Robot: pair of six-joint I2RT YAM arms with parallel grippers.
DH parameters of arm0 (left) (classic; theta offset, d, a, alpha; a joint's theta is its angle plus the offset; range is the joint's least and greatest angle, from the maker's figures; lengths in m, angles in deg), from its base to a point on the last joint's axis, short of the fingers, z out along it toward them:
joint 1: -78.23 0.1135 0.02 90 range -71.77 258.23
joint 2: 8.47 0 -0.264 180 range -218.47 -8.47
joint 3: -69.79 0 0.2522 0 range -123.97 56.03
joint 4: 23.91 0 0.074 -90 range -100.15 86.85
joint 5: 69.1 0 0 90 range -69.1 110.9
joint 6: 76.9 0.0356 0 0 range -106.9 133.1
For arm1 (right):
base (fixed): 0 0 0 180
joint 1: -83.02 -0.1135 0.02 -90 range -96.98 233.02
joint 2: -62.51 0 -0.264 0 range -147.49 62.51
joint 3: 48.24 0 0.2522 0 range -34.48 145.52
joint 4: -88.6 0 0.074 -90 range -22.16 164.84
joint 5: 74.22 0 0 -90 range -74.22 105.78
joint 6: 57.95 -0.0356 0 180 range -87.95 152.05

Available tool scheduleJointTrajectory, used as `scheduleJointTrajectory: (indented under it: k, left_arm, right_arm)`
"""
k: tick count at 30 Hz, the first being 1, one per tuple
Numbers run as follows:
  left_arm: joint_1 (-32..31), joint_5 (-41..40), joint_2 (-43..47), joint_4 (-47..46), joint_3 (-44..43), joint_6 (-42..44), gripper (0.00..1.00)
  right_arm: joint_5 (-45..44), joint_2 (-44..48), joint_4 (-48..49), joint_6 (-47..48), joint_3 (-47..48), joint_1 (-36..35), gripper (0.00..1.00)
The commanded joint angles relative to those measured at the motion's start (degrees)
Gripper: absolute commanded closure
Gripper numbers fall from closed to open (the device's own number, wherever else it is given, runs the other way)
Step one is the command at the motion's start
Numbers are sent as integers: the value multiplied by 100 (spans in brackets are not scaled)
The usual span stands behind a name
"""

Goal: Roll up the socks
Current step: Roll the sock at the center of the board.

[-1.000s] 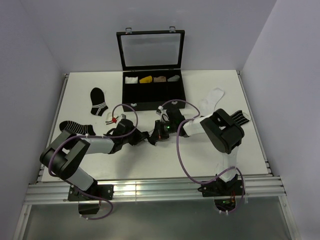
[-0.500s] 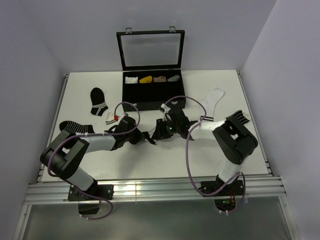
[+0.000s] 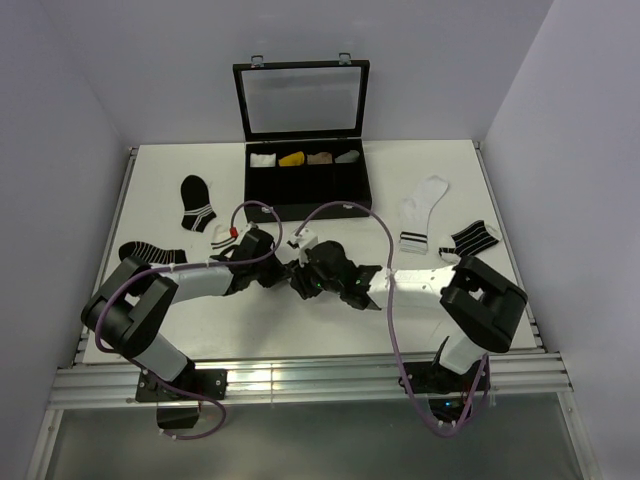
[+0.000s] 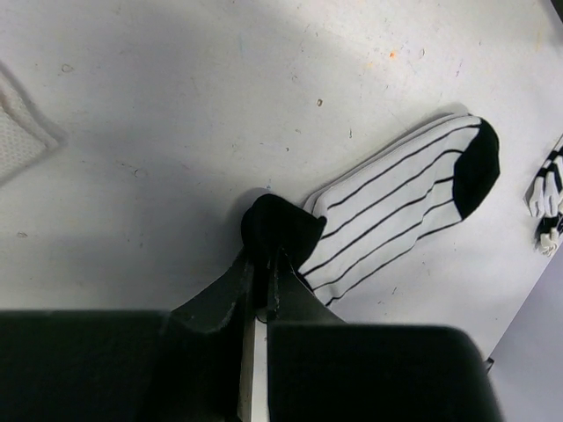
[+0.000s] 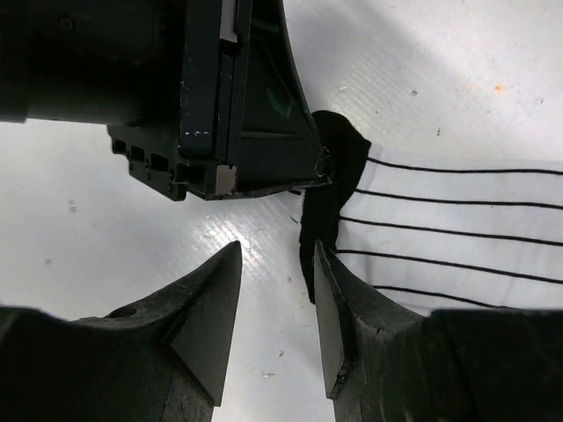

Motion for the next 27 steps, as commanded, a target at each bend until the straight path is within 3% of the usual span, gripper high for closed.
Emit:
scheduleJointTrajectory:
  k: [1,17,21,27]
  left_arm:
    - [-16,-63,-104,512,-76,165,100]
    - [-16,68,-104,513,-85,183,100]
    - [-16,68,-69,540,-76,191,100]
    - [-16,77,-148,522,-120,209,100]
  right_arm:
    - [-649,-125,377,359,-90,-164,54]
    - [-939,-961,-123,421,411,-322,53]
    - [-1010,-1066,-246,369,499,-331,62]
    - [-1027,-743,-246,342,402,-331,57]
